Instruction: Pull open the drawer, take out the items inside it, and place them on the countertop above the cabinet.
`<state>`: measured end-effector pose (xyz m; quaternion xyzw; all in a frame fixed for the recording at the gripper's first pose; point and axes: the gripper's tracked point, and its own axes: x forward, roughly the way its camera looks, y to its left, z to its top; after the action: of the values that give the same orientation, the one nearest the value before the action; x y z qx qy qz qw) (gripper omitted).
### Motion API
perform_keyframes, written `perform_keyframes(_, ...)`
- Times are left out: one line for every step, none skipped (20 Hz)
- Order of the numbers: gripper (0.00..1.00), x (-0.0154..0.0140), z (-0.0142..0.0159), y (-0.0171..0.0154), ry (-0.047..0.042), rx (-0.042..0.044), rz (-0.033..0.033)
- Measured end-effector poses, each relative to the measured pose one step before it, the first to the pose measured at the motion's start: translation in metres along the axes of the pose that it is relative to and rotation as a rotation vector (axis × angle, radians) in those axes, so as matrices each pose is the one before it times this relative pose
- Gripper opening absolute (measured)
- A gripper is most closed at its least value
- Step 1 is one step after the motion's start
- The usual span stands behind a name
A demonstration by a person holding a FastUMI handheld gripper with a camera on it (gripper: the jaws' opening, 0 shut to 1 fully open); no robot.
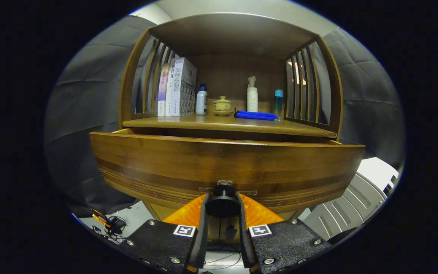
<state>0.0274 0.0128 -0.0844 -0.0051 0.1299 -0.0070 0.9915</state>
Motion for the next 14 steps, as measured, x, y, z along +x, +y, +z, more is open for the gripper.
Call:
perform_keyframes(0.37, -0.00624, -0.00169, 0.00100, 0.00386, -0.00161, 0.00080)
perform_keyframes(0.37, -0.00431, -0.00137, 0.00036, 0.00376, -0.00012, 0.00093)
perform_keyframes(0.37, -0.00536, -0.00111, 0.00042, 0.00422, -0.00054, -0.00202)
perform_keyframes(0.37, -0.00583, -0.00220, -0.00012, 0.00657, 0.00503, -0.00470)
perform_keyframes(0.37, -0.00493, -0.00068, 0.00066, 0.00480, 0.00180, -0.00082)
perform_keyframes(0.37, -0.00307, -0.00017, 0.00092, 0.00351, -0.00149, 0.00123)
perform_keyframes(0.37, -0.00458, -0.00146, 0.00092, 0.00507, -0.00460, 0.00192)
perform_keyframes(0.37, -0.00301, -0.00086, 0.00120, 0.00026, -0.00797, 0.00284)
perform_keyframes(0.37, -0.00452, -0.00120, -0.00035, 0.00128, -0.00329, 0.00209)
perform_keyframes(0.37, -0.00279, -0.00038, 0.00014, 0.00348, 0.00289, 0.00042)
perform_keyframes(0.37, -0.00478, -0.00229, 0.00101, 0.00496, 0.00437, 0.00258)
perform_keyframes(0.37, -0.00413, -0.00188, 0.00127, 0.00644, 0.00755, 0.00019)
perform_keyframes(0.37, -0.00315, -0.00062, 0.00100, 0.00232, 0.00141, -0.00087)
perform_keyframes(0.37, -0.00270, -0.00107, 0.00064, 0.00555, 0.00054, 0.00062)
